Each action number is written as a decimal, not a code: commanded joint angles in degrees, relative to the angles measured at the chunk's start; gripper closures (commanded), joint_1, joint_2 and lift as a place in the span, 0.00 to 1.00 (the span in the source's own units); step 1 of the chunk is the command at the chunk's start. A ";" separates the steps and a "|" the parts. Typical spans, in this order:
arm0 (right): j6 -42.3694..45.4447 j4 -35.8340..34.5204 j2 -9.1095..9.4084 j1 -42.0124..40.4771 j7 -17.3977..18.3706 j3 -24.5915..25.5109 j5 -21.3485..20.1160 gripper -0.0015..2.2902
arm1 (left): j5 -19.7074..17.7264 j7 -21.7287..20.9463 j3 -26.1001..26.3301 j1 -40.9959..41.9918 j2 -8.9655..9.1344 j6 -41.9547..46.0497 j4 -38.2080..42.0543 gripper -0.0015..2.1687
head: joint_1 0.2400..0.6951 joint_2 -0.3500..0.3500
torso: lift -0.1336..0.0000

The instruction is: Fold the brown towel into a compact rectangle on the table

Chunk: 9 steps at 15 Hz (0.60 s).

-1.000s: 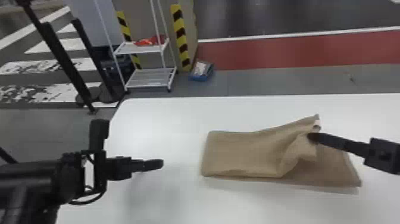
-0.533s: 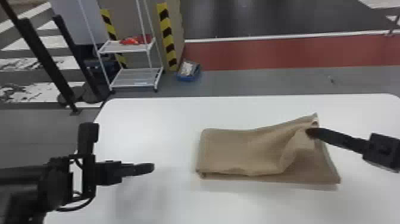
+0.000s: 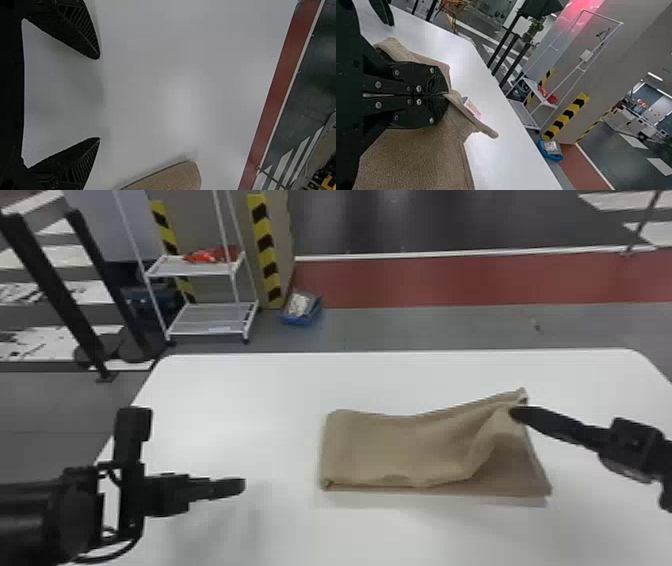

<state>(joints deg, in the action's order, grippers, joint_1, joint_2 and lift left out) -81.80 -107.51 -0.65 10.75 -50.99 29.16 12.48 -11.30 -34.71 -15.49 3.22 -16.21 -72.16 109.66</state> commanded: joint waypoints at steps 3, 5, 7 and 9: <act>0.10 5.73 -3.83 0.50 -0.69 1.95 -1.93 0.17 | 1.80 0.00 0.64 1.08 1.18 -0.93 1.26 0.04 | 1.00 0.60 | 0.04; 2.39 9.42 -4.27 1.29 -0.86 3.36 -5.71 0.00 | 2.07 0.00 1.17 1.70 1.36 -0.93 1.53 0.04 | 1.00 0.55 | 0.04; 2.56 9.68 -5.76 1.29 -2.10 3.80 -7.20 0.01 | 2.16 0.00 0.99 2.05 1.36 -0.93 1.53 0.04 | 1.00 0.51 | 0.04; 1.16 9.68 -7.87 1.46 -2.53 3.53 -9.40 0.02 | 2.24 0.00 0.73 2.05 1.36 -0.93 1.53 0.04 | 1.00 0.47 | 0.04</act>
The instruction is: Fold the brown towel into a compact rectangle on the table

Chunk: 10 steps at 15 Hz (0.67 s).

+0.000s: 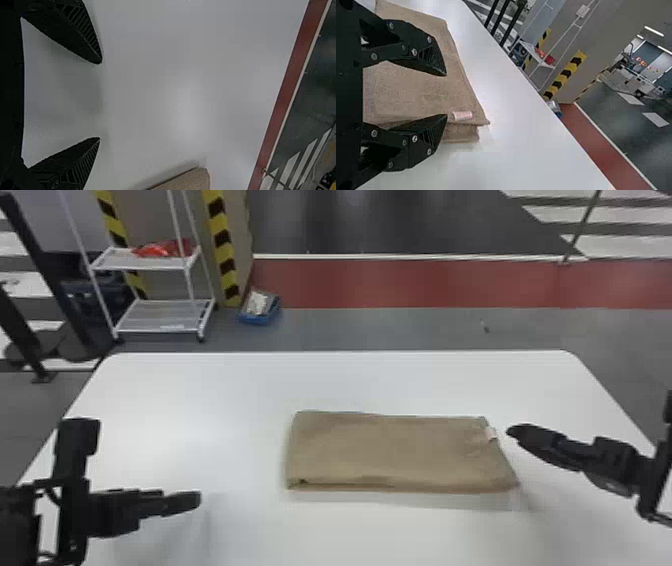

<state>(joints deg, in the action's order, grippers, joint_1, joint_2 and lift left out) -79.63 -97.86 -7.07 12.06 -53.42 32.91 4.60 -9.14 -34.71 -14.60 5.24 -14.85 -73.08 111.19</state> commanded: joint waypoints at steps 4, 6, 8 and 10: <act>-1.02 0.74 -1.63 0.42 -1.16 -3.56 -6.71 0.03 | 0.27 0.09 0.02 0.03 0.44 0.17 -0.01 0.04 | 1.00 0.43 | 0.04; 0.21 2.68 -1.10 0.60 -1.07 -6.46 -8.82 0.04 | 0.27 0.00 -0.07 0.03 0.44 0.17 -0.01 0.04 | 1.00 0.43 | 0.04; 0.74 4.52 0.13 1.83 -0.99 -8.39 -11.20 0.04 | 0.27 -0.09 -0.51 0.29 0.44 0.17 -0.01 0.04 | 1.00 0.44 | 0.04; 1.27 5.14 0.92 2.70 -0.90 -10.06 -11.81 0.07 | 0.27 -0.27 -1.22 0.56 0.35 0.17 -0.01 0.04 | 1.00 0.47 | 0.04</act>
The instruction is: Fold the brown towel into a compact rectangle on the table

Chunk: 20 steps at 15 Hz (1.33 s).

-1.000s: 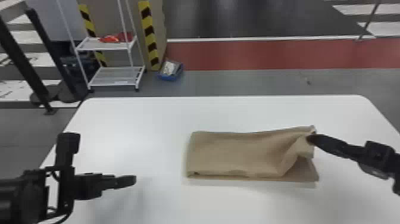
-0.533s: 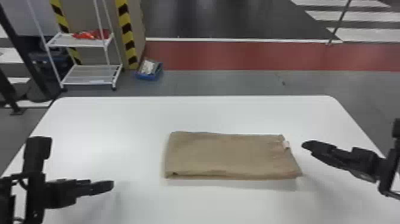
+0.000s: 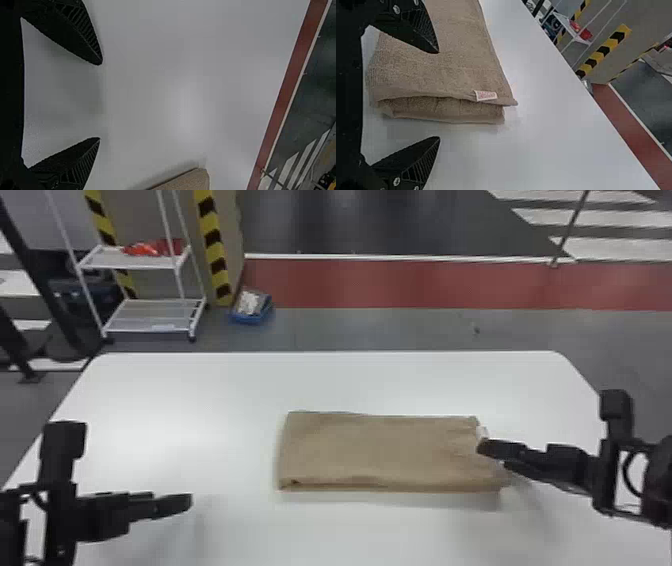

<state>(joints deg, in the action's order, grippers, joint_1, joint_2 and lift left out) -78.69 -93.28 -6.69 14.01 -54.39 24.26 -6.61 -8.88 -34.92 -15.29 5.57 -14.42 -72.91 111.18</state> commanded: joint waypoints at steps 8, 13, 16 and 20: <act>-11.39 1.08 0.98 5.94 -2.91 -9.06 -11.58 0.11 | -0.53 -0.59 -1.76 1.28 -0.44 0.00 1.32 0.04 | 1.00 0.58 | 0.04; -11.39 0.99 0.80 4.98 -4.23 -7.92 -11.76 0.45 | -0.97 -0.68 -2.20 1.90 -0.52 -0.18 3.26 0.04 | 1.00 0.59 | 0.04; -11.39 0.90 0.89 4.71 -4.41 -5.81 -10.26 0.67 | -0.97 -0.33 -2.46 2.42 -0.52 -0.18 5.72 0.04 | 1.00 0.58 | 0.04; -11.39 0.73 1.07 4.89 -4.06 -0.97 -4.90 0.74 | -1.05 0.02 -2.81 2.60 -0.44 0.00 6.16 0.04 | 1.00 0.56 | 0.04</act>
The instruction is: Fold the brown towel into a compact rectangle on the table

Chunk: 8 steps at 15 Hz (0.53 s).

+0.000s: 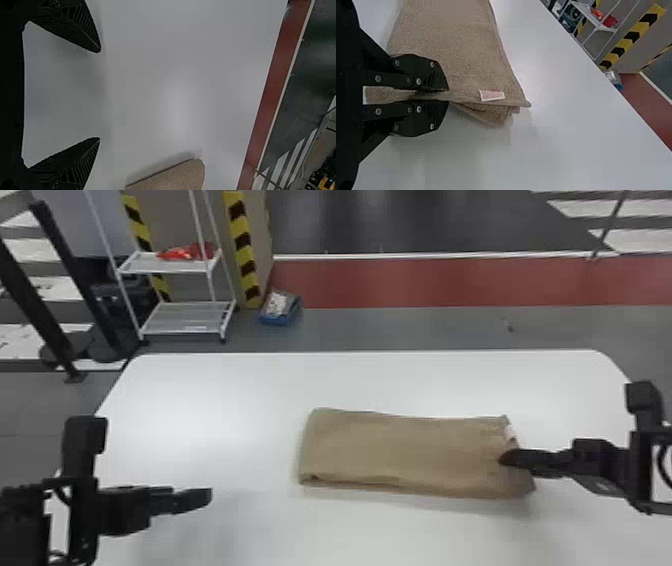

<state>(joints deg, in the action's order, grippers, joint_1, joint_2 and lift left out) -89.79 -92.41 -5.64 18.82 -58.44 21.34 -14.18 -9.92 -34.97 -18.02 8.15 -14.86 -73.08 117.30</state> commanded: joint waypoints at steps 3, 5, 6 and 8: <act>-0.18 -2.68 0.37 0.86 -0.36 7.49 6.53 0.74 | -0.10 0.08 -0.44 0.11 -0.08 0.17 0.03 0.04 | 1.00 0.56 | 0.04; -0.18 -5.76 -0.16 0.60 -0.63 11.62 9.43 0.74 | -0.28 0.08 -0.70 0.20 -0.17 0.17 0.21 0.04 | 1.00 0.55 | 0.04; 0.00 -6.55 -0.43 0.60 -0.54 13.46 11.63 0.74 | -0.63 0.26 -1.05 0.20 -0.17 0.70 0.30 0.04 | 1.00 0.53 | 0.04; 0.18 -7.87 -0.34 0.60 -0.54 15.22 16.11 0.74 | -0.89 0.96 -0.88 0.20 -0.17 1.93 1.26 0.04 | 1.00 0.50 | 0.04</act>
<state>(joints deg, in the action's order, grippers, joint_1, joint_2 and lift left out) -89.86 -99.26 -6.03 19.42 -58.98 35.24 -1.16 -10.53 -34.37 -18.97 8.34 -15.02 -72.04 117.92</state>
